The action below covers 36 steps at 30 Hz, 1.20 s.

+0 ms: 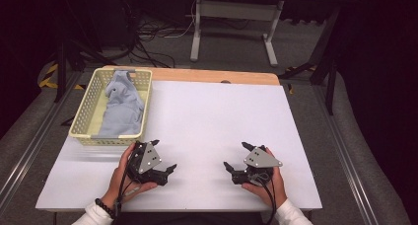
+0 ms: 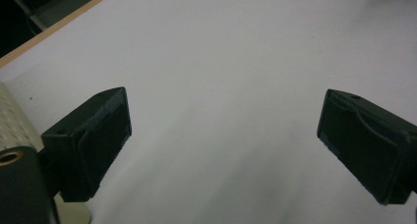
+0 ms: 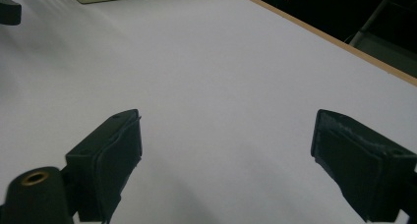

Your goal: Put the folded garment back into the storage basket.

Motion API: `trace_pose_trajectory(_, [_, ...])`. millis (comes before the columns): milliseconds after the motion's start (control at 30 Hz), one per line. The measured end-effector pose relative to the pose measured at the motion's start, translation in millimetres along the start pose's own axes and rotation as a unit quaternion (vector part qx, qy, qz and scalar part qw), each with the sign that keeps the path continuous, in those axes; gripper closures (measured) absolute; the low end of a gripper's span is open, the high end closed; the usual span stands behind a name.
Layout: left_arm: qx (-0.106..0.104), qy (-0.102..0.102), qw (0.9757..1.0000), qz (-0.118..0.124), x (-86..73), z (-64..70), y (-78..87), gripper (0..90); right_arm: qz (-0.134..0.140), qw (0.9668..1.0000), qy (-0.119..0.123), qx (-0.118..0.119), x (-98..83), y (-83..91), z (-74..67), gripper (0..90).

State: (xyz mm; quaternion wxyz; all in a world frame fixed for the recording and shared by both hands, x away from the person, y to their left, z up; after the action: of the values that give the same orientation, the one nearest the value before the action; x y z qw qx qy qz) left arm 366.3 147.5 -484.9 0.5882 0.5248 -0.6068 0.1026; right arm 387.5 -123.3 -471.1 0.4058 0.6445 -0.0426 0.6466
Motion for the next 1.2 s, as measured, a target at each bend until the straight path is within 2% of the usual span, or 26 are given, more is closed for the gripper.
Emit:
trace_pose_trajectory(133, [-0.008,0.005,0.9999,-0.007,-3.9,2.3,0.8,5.7,0.004,1.0,0.0,0.002,0.7,0.8,-0.7,12.5])
trace_pose_trajectory(233, [-0.014,0.008,0.9999,-0.001,-1.4,2.0,1.1,5.6,0.001,1.0,-0.001,0.001,-0.4,-0.3,-0.9,12.5])
trace_pose_trajectory(333, [-0.015,-0.001,0.9999,0.0,-1.1,4.5,2.1,5.5,-0.003,1.0,0.001,-0.002,-1.0,-1.5,-1.0,12.6])
trace_pose_trajectory(467, [-0.023,-0.002,0.9997,0.001,-2.5,6.8,2.8,5.4,-0.003,1.0,0.006,-0.003,0.0,-1.6,-2.3,12.6])
trace_pose_trajectory(700, [-0.017,0.001,0.9998,0.005,-1.1,5.1,3.1,5.7,-0.01,0.9999,0.002,-0.004,-3.5,-4.0,0.5,12.7])
trace_pose_trajectory(1033, [-0.017,-0.002,0.9999,0.0,-2.5,4.5,2.1,6.0,-0.014,0.9998,0.008,-0.011,-4.0,-3.3,2.5,12.7])
trace_pose_trajectory(1200, [-0.017,0.003,0.9998,-0.001,-3.1,3.6,2.2,6.1,-0.018,0.9997,0.009,-0.011,-4.5,-4.1,2.3,12.7])
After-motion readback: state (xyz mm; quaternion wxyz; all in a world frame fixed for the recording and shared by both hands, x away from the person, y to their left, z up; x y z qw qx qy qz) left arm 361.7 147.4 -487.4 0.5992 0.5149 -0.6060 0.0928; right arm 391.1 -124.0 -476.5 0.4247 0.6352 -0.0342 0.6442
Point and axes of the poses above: each handheld gripper's, and its own axes: y roughly backward along the jaws, x roughly out of its top, z roughly to its right, the point moved 7 cm from there along -y, roughly forward along the jaws, and after that the axes turned 7 degrees about x, right-handed, at the moved point
